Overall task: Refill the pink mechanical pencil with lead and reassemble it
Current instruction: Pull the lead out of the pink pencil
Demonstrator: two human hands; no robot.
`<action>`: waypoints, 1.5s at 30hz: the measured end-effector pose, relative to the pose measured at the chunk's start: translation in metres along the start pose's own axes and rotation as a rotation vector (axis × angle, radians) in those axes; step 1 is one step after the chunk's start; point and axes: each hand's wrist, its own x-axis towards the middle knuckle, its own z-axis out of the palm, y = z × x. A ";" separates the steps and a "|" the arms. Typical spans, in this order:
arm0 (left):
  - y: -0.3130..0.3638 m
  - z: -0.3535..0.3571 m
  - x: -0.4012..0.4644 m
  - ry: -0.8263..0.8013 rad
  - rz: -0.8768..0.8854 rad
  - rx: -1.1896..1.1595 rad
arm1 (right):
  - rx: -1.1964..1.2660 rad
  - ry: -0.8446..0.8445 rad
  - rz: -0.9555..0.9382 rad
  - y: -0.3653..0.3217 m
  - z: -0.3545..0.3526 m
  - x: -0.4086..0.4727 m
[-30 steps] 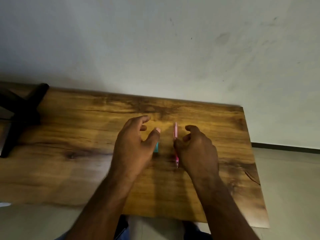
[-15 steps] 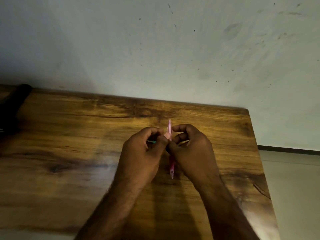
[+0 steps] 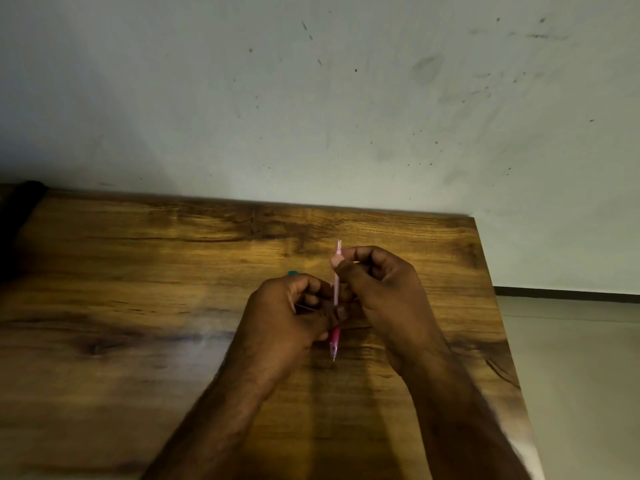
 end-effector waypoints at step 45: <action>-0.004 0.003 -0.003 -0.006 -0.037 0.206 | -0.539 0.269 -0.154 0.009 -0.025 0.012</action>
